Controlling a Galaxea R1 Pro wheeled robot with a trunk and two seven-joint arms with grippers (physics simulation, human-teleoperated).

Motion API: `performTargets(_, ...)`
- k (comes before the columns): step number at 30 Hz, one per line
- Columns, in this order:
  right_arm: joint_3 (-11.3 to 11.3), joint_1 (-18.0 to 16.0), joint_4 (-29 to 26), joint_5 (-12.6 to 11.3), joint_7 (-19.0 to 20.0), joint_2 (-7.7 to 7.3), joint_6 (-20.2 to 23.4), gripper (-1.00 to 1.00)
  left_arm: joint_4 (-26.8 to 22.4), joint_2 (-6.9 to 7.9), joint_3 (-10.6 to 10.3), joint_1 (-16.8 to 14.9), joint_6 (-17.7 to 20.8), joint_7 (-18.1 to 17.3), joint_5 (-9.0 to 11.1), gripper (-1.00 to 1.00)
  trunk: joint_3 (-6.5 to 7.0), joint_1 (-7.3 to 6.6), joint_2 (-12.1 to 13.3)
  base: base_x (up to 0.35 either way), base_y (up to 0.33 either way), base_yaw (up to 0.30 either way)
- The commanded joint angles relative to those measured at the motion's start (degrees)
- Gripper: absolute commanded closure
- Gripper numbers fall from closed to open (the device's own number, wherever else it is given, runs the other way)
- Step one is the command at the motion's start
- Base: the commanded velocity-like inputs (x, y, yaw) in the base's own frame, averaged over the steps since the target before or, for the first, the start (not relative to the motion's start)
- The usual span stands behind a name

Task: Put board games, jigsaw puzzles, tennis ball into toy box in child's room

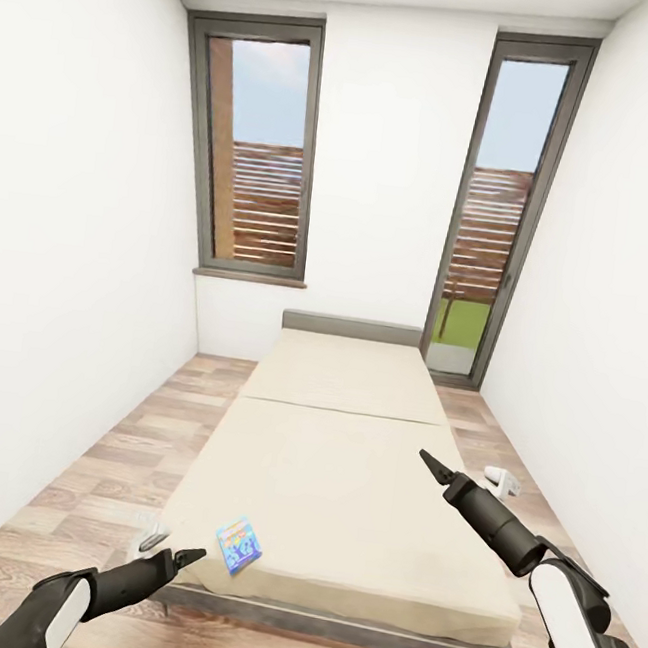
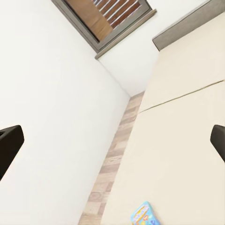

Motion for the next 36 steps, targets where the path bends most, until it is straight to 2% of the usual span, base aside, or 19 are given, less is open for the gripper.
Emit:
performTargets(1,-0.1,0.0,0.0,-0.3,0.1,0.0,0.4,-1.0,0.0,0.0,0.2,0.0,0.4,-0.1,0.3,-1.0,-0.27,0.24,-0.5,0.0,0.0,0.0)
performTargets(6,-0.2,0.0,0.0,-0.3,0.2,0.0,0.3,-1.0,0.0,0.32,0.3,0.0,0.5,-0.6,0.5,-1.0,-1.17,1.33,-2.5,0.0,0.0,0.0)
performTargets(13,-0.3,-0.1,-0.1,-0.3,0.4,-0.05,0.6,-1.0,0.0,2.46,0.6,0.0,0.7,-3.2,0.7,-1.0,-2.42,2.87,-5.3,0.0,0.0,0.0)
performTargets(17,-0.6,-0.1,-0.6,-0.6,2.0,-0.32,1.0,-1.0,0.0,2.85,0.6,0.0,0.7,-4.2,0.7,-1.0,-3.14,3.75,-6.9,0.0,0.0,0.0)
performTargets(20,-0.7,0.0,-0.8,-2.6,6.7,-0.62,1.5,-1.0,0.0,2.97,0.6,0.0,0.7,-4.4,0.7,-1.0,-3.68,4.41,-8.1,0.0,0.0,0.0)
performTargets(22,-1.1,0.0,-0.8,-5.7,11.9,-0.83,2.7,-1.0,0.0,3.01,0.6,0.0,0.7,-4.5,0.7,-1.0,-4.04,4.85,-8.9,0.0,0.0,0.0)
performTargets(23,-1.5,0.1,-0.8,-8.1,15.5,-0.96,4.3,-1.0,0.0,2.99,0.6,0.0,0.7,-4.6,0.7,-1.0,-4.22,5.07,-9.3,0.0,0.0,0.0)
performTargets(25,-2.1,0.2,-0.9,-10.1,18.9,-1.06,6.2,-1.0,0.0,2.98,0.6,0.0,0.7,-4.6,0.7,-1.0,-4.58,5.51,-10.1,0.0,0.0,0.0)
performTargets(26,-2.7,0.3,-0.9,-11.6,22.0,-1.09,8.2,-1.0,0.0,2.97,0.6,0.0,0.7,-4.7,0.7,-1.0,-4.76,5.73,-10.5,0.0,0.0,0.0)
performTargets(28,-3.6,0.4,-0.9,-12.8,25.5,-1.12,10.5,-1.0,0.0,3.02,0.6,0.0,0.7,-4.7,0.7,-1.0,-5.12,6.17,-11.3,0.0,0.0,0.0)
performTargets(32,-4.7,0.7,-0.8,-13.7,28.1,-1.12,12.3,-1.0,0.0,3.17,0.6,0.0,0.8,-4.8,0.8,-1.0,-5.83,7.04,-12.9,0.0,0.0,0.0)
performTargets(36,-5.4,0.9,-0.5,-13.9,28.9,-1.14,12.7,-1.0,-0.3,3.14,0.7,-0.1,1.0,-5.0,1.1,-1.0,-6.55,7.92,-14.5,0.0,0.0,0.0)
